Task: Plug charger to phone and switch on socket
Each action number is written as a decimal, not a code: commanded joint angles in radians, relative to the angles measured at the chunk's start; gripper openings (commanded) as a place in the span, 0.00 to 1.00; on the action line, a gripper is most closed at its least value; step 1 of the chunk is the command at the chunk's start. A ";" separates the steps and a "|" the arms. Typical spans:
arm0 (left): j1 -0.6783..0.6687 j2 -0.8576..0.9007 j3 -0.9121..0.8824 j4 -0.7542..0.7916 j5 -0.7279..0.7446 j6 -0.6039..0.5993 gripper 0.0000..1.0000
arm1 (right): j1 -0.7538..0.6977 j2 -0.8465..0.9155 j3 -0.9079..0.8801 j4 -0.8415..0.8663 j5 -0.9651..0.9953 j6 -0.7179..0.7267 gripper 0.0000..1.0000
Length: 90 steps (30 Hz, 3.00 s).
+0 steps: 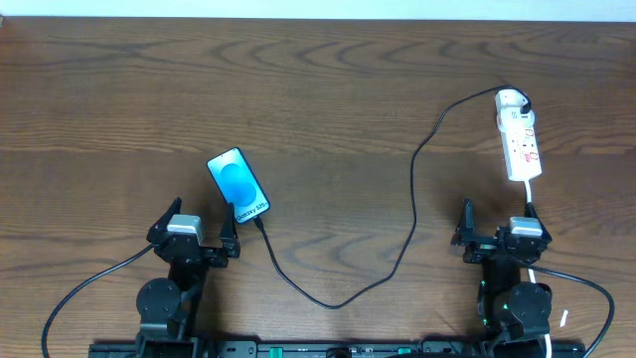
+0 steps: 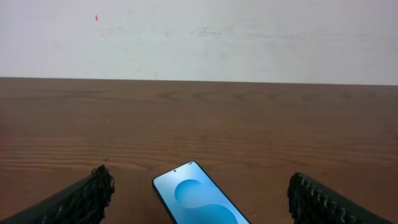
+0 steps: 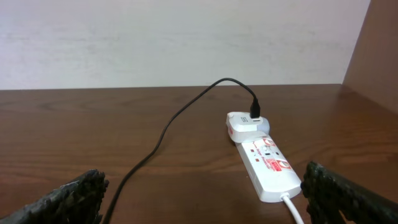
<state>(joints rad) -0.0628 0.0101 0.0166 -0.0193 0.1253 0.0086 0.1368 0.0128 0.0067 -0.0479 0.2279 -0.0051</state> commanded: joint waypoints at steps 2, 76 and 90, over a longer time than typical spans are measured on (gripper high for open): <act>-0.002 -0.007 -0.013 -0.040 0.023 0.018 0.91 | -0.007 -0.008 -0.001 -0.005 0.001 -0.011 0.99; -0.002 -0.007 -0.013 -0.040 0.023 0.018 0.91 | -0.483 1.449 1.439 -0.758 -0.536 0.048 0.99; -0.002 -0.007 -0.013 -0.040 0.023 0.018 0.91 | -0.526 1.779 1.688 -0.956 -0.627 -0.061 0.99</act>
<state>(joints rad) -0.0628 0.0093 0.0181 -0.0216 0.1261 0.0090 -0.3859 1.7321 1.6314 -0.9680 -0.3649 -0.0204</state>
